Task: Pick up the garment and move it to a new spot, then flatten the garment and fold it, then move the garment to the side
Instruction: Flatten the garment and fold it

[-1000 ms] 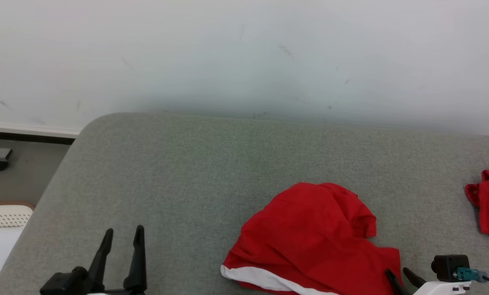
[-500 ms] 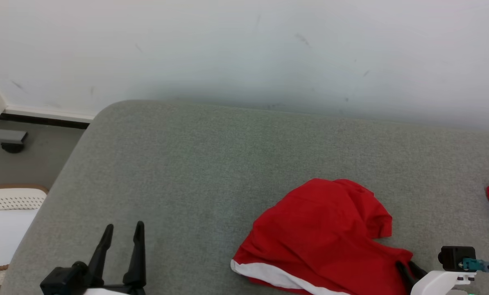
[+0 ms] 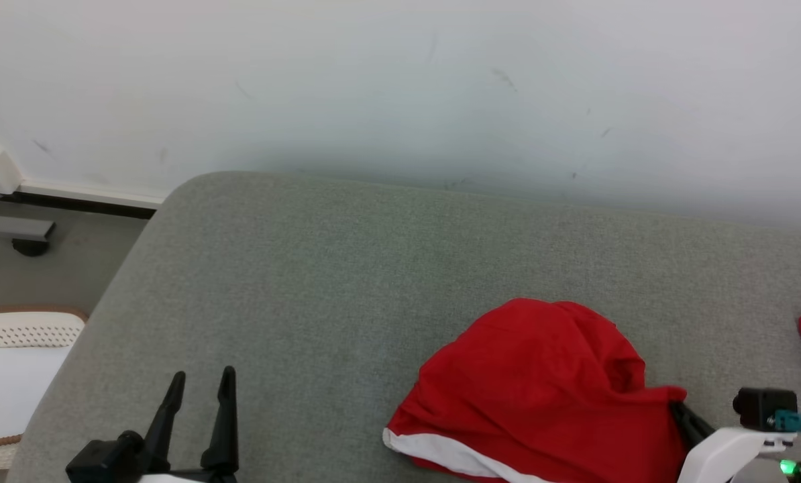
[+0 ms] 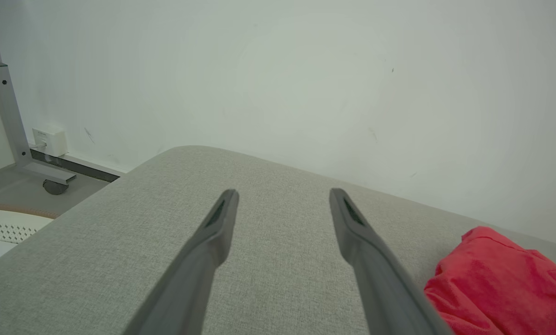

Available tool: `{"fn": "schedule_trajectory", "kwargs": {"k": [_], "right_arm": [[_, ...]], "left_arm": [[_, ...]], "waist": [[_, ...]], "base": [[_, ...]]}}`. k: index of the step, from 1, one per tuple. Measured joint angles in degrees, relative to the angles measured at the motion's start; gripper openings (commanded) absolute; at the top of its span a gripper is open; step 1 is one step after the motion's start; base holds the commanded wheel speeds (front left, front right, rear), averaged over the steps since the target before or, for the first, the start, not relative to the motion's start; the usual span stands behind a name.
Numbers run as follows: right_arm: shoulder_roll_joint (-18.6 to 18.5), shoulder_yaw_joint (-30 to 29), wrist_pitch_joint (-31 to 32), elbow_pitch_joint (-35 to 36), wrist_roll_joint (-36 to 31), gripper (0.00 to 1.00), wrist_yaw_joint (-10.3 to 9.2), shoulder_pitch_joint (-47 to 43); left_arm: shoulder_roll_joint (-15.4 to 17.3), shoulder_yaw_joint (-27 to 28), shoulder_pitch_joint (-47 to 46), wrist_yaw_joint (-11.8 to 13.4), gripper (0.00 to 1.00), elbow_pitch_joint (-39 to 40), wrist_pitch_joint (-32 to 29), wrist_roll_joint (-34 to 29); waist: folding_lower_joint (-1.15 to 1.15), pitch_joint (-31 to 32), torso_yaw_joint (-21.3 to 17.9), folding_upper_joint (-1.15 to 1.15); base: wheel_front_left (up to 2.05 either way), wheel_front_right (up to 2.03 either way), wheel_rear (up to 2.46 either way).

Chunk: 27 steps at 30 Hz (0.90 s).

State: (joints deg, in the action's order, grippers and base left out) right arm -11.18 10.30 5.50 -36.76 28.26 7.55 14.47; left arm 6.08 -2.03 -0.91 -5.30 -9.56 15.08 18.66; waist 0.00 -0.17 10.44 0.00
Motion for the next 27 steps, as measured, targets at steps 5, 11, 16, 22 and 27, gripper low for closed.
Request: {"fn": "schedule_trajectory", "kwargs": {"k": [5,11,16,22,27], "right_arm": [[-0.9,-0.4,0.7,2.1,0.0,0.00,0.00,2.3],[-2.5,-0.2,3.5,1.6,-0.2,0.00,0.00,7.0],[-3.6,-0.5,4.5,-2.3,-0.4,0.00,0.00,9.3],[-3.0,-0.5,2.3,-6.4,-0.9,1.00,0.00,10.2],[-1.8,1.6,-0.9,-6.9,-0.4,1.00,0.00,10.2]], "left_arm": [[-0.1,0.0,-0.1,-0.3,1.00,0.1,0.0,0.0],[-0.4,-0.1,-1.3,-0.6,1.00,0.1,0.0,0.0],[-0.9,-0.2,-2.1,-0.8,1.00,-0.2,0.0,-0.2],[-1.3,0.1,-2.4,-1.1,1.00,-1.0,0.0,-0.4],[-1.5,0.5,-2.3,-1.2,1.00,-1.3,0.0,-0.7]], "waist": [[0.00,-0.7,0.6,0.00],[0.00,-3.1,1.8,0.00],[0.00,-4.5,3.1,0.00],[0.00,-4.1,2.5,0.00],[0.00,-2.6,0.2,0.00]], "base": [[0.00,0.00,0.00],[0.00,0.00,0.00],[0.00,0.00,0.00],[0.00,0.00,0.00],[0.00,0.00,0.00]]}}
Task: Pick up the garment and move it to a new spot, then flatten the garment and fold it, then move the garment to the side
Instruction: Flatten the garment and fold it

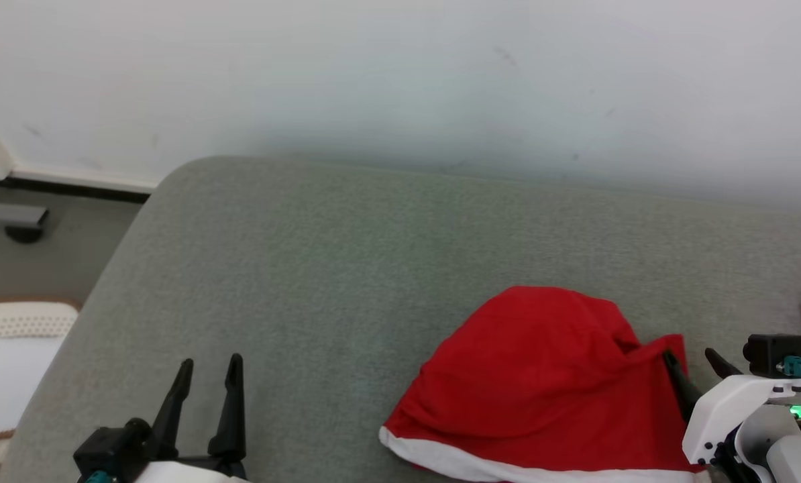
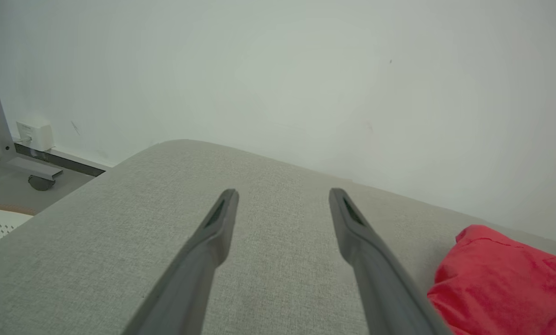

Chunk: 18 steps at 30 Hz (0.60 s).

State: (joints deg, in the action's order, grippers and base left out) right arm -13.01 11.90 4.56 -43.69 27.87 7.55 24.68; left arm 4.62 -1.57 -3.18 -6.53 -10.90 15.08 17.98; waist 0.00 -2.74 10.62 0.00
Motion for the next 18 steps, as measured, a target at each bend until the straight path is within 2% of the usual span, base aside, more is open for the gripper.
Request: {"fn": "schedule_trajectory", "kwargs": {"k": [6,18], "right_arm": [[-0.8,1.9,-5.5,4.4,0.8,1.00,0.00,-0.5],[-2.4,1.4,-13.4,21.2,-1.1,1.00,0.00,-8.2]], "left_arm": [[0.0,0.8,0.7,-0.1,1.00,0.2,0.0,-0.2],[-0.8,3.2,2.4,0.3,1.00,3.2,0.0,-0.3]], "waist": [[0.00,2.1,-4.1,0.00],[0.00,3.7,-13.1,0.00]], "base": [[0.00,0.00,0.00],[0.00,0.00,0.00]]}}
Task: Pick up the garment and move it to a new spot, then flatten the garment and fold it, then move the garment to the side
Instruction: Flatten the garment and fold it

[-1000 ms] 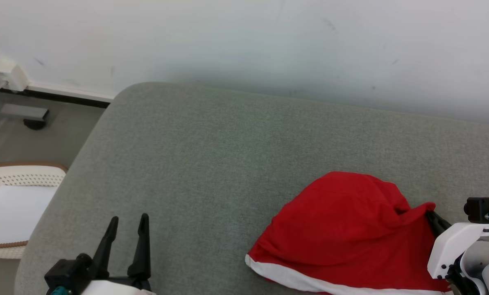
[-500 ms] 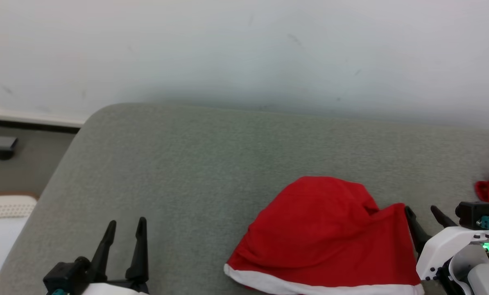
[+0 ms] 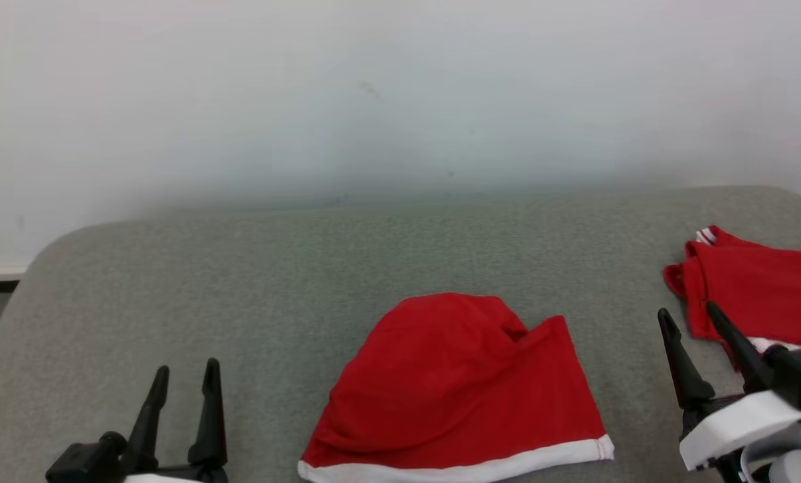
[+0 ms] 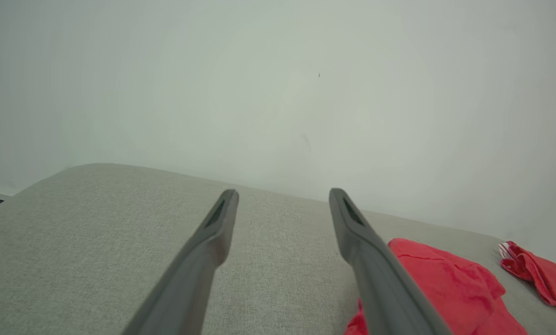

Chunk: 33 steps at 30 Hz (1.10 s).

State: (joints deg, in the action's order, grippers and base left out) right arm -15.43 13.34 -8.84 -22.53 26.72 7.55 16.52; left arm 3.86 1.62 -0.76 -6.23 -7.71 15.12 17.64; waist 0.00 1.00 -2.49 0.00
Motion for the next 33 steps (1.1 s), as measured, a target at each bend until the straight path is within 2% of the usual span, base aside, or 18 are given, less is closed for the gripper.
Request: {"fn": "schedule_trajectory", "kwargs": {"k": [6,13,33], "right_arm": [[1.5,-2.7,-3.0,8.0,-2.1,1.00,0.00,-7.5],[3.4,-4.7,-5.9,13.9,-5.9,1.00,0.00,-15.3],[4.3,-5.3,-6.1,15.9,-7.1,1.00,0.00,-17.1]], "left_arm": [[-0.6,1.5,1.8,0.2,1.00,1.2,0.0,0.1],[-0.9,2.0,3.6,0.7,1.00,1.9,0.0,0.2],[-1.0,-0.6,4.2,1.5,1.00,2.7,0.0,0.3]], "waist": [[0.00,0.5,-3.0,0.00],[0.00,0.7,-3.3,0.00],[0.00,0.5,-1.3,0.00]], "base": [[0.00,0.00,0.00],[0.00,0.00,0.00],[0.00,0.00,0.00]]}}
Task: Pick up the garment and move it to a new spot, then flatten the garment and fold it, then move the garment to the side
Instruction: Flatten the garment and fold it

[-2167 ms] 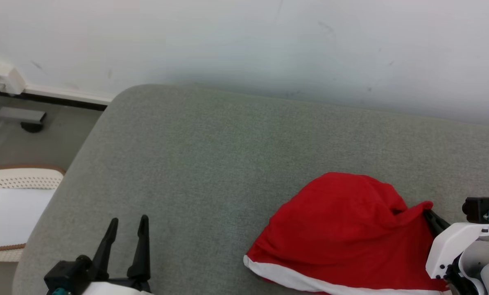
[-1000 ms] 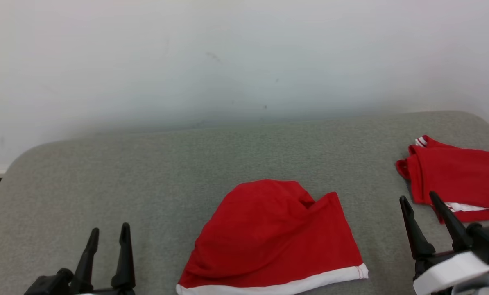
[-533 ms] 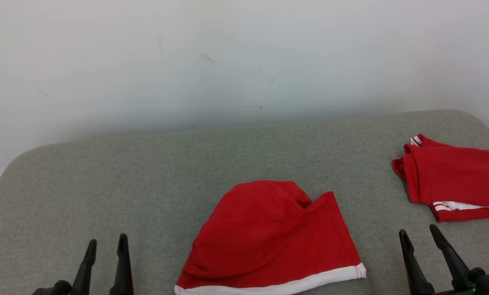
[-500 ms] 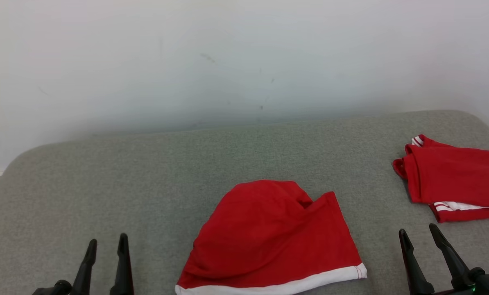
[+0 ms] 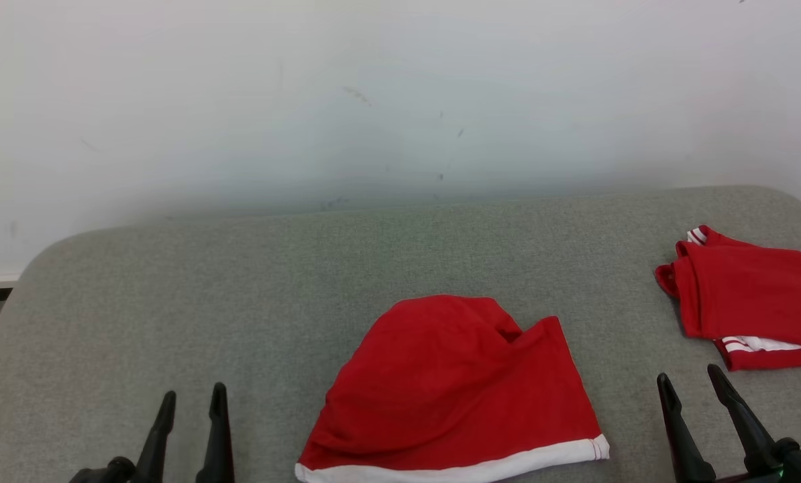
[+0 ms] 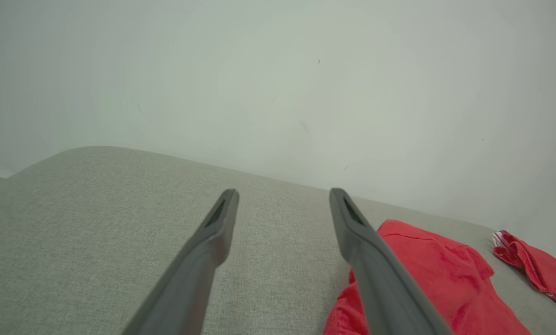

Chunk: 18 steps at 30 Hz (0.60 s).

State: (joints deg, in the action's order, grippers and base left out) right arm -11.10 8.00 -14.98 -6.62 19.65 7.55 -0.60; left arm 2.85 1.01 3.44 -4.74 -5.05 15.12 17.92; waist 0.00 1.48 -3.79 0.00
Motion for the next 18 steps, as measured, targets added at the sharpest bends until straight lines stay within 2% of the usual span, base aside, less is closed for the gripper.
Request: {"fn": "schedule_trajectory", "kwargs": {"k": [8,18], "right_arm": [[-0.5,-0.9,1.8,-4.0,0.7,1.00,0.00,-1.0],[-1.3,4.8,12.9,-10.2,4.3,1.00,0.00,-0.1]], "left_arm": [[1.0,-1.3,0.3,-0.8,1.00,-2.7,-1.3,0.0],[3.8,-5.9,0.5,-2.0,1.00,-4.0,-13.2,2.5]], "waist": [[0.00,-0.1,0.3,0.00],[0.00,-1.1,1.3,0.00]], "base": [[0.00,0.00,0.00],[0.00,0.00,0.00]]}}
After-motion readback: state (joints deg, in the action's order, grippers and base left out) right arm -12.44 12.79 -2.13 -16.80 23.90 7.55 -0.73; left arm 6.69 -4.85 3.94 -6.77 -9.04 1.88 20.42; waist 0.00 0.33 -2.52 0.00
